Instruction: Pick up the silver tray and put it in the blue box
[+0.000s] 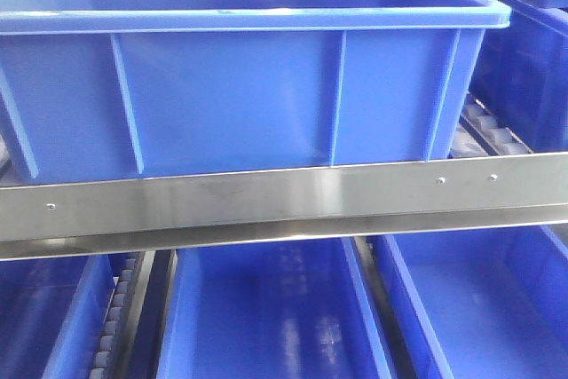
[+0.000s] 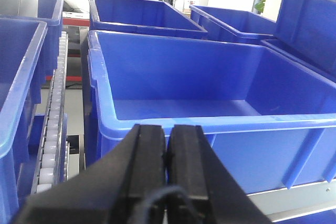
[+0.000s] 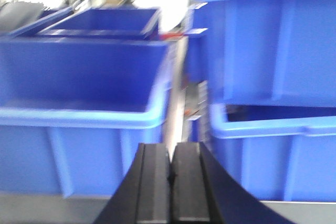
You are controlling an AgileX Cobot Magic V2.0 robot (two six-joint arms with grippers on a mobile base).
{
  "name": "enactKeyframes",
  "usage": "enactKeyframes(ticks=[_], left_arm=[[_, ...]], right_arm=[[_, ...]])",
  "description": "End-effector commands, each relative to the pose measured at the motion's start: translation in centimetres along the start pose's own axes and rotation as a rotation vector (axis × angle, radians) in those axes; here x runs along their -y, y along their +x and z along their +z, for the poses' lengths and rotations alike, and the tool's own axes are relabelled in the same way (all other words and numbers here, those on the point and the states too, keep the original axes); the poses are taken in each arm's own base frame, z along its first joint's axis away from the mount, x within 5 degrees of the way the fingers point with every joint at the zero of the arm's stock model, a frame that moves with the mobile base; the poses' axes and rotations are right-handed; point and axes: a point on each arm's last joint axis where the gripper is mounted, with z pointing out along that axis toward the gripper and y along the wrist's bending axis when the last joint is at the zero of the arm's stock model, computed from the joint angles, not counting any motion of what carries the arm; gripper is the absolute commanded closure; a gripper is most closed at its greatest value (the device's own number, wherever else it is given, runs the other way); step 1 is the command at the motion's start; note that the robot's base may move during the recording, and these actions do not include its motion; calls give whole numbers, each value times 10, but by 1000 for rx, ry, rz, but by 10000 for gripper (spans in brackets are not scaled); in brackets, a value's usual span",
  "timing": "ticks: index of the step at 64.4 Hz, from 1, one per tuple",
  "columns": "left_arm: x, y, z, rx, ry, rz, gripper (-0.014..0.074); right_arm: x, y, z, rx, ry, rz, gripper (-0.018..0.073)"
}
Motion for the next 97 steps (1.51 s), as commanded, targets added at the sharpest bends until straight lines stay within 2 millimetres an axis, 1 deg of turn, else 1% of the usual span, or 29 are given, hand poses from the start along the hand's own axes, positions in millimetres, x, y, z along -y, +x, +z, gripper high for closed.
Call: enactKeyframes(ticks=[1,4,9,18,73,81,85,97], left_arm=[[2,-16,0,101,12,0,603],[2,-16,0,101,12,0,603],[2,-16,0,101,12,0,603],[2,-16,0,103,12,0,603],[2,-16,0,102,12,0,603],[1,-10,-3,89,6,10,603],[-1,-6,-9,88,-18,61,603],[-7,18,-31,15,-121,84,603]], right_arm=[[2,-3,-5,152,36,-40,503],[3,10,-8,161,39,-47,503],[3,22,-14,185,38,-52,503],[3,29,-15,102,36,-75,503],[3,30,-15,92,36,-75,503],[3,30,-15,92,36,-75,503],[3,30,-15,92,36,-75,503],[3,30,-15,92,36,-75,503]])
